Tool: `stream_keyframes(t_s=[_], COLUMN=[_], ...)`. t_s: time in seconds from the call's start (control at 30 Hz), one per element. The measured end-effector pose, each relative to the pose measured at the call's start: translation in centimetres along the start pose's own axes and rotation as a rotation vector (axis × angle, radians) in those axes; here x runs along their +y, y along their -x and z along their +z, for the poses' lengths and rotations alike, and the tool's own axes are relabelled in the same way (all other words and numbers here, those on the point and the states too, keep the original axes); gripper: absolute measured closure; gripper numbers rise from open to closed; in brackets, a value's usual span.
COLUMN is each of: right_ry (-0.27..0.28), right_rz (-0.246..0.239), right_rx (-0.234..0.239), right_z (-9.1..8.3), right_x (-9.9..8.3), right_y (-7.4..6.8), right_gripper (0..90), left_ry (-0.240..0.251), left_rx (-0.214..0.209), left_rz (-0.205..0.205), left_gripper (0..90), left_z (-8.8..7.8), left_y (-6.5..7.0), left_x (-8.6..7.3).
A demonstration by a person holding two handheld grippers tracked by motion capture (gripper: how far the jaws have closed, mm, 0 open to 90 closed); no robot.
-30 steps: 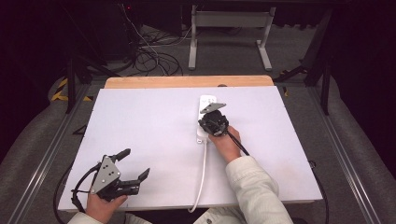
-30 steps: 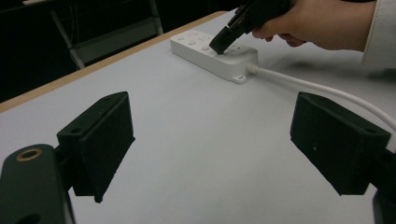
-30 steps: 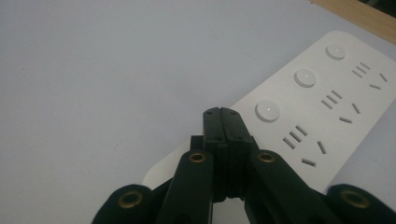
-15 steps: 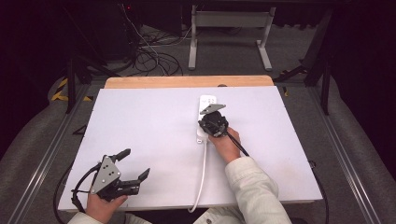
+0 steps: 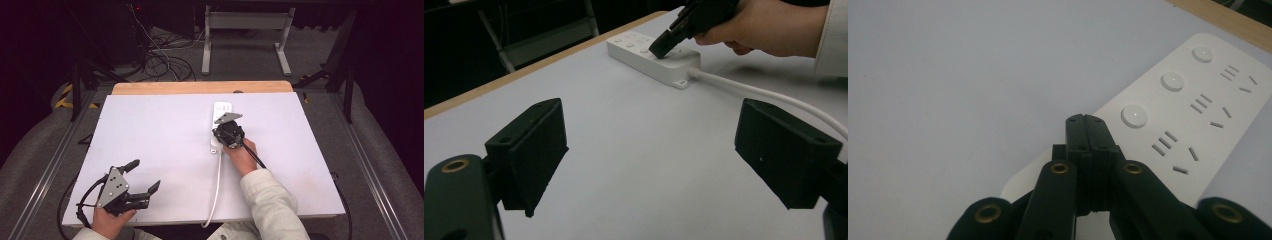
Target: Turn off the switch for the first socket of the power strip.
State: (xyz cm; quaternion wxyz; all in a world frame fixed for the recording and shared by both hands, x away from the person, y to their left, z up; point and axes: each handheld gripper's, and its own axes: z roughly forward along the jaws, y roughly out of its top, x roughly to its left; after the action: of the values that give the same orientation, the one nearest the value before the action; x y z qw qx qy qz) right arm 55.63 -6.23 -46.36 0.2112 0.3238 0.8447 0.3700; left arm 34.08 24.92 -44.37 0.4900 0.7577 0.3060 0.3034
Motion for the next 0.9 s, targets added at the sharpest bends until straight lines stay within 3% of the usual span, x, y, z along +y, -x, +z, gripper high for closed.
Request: stream_keyframes(t_s=[0.63,0.8,0.83,0.9], right_ry=[0.007,0.004,0.0,0.034], right_rz=[0.02,0.009,0.01,0.015], right_rx=[0.004,-0.044,-0.035,-0.032], right_z=[0.1,-0.2,-0.3,-0.9], right_x=[-0.2,0.2,0.3,0.4], right_y=[0.1,-0.4,-0.3,0.0], right_gripper=[90.0,90.0,90.0,90.0], left_ry=[-0.003,-0.004,-0.003,-0.002], left_rx=[-0.003,0.002,0.002,0.002], left_rz=[-0.005,0.001,-0.004,-0.006], left_gripper=[13.8,13.7,13.7,13.8], left_z=[0.0,0.0,0.1,0.1], left_y=[0.1,-0.1,-0.1,-0.1], left_x=[0.0,0.0,0.0,-0.1])
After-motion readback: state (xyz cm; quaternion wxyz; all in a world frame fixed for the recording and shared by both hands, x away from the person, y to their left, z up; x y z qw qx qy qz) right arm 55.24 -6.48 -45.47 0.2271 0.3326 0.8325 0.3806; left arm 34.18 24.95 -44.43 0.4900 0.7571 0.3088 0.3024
